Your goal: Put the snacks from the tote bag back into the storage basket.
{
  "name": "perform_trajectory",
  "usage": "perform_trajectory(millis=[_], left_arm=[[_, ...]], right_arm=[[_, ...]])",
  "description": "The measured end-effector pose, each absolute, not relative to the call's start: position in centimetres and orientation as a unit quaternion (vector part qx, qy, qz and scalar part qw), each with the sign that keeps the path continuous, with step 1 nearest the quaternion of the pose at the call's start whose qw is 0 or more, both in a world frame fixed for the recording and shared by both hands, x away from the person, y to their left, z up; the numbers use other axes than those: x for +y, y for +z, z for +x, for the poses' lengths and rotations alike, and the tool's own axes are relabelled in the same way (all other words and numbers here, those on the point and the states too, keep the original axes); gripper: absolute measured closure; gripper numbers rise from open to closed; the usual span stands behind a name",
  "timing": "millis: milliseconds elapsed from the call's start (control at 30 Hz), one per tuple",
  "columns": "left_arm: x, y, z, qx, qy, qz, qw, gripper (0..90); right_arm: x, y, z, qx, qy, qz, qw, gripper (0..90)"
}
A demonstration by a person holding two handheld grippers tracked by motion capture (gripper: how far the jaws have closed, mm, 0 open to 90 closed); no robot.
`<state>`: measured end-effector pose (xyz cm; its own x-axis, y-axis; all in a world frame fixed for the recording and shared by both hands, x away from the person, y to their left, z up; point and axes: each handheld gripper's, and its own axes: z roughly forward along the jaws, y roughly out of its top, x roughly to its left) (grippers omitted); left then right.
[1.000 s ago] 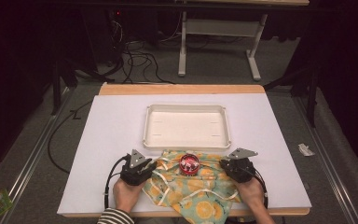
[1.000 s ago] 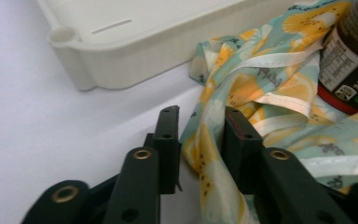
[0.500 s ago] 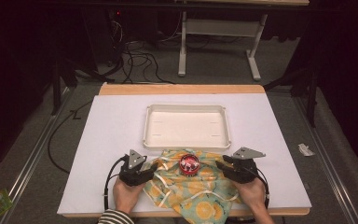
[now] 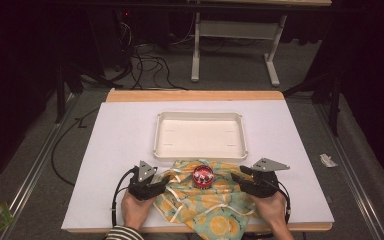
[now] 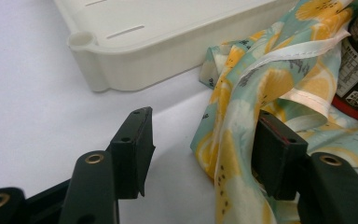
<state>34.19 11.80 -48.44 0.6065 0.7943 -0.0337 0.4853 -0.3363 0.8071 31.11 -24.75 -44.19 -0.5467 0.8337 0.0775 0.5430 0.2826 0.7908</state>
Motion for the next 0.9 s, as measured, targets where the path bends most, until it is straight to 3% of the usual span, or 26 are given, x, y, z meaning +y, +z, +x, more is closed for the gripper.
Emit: perform_trajectory(millis=[900], left_arm=[[11.8,-48.4,34.2,0.399,0.187,0.799,0.409,42.4]], right_arm=[[-23.2,-43.3,30.1,0.787,0.421,0.415,0.175,46.5]])
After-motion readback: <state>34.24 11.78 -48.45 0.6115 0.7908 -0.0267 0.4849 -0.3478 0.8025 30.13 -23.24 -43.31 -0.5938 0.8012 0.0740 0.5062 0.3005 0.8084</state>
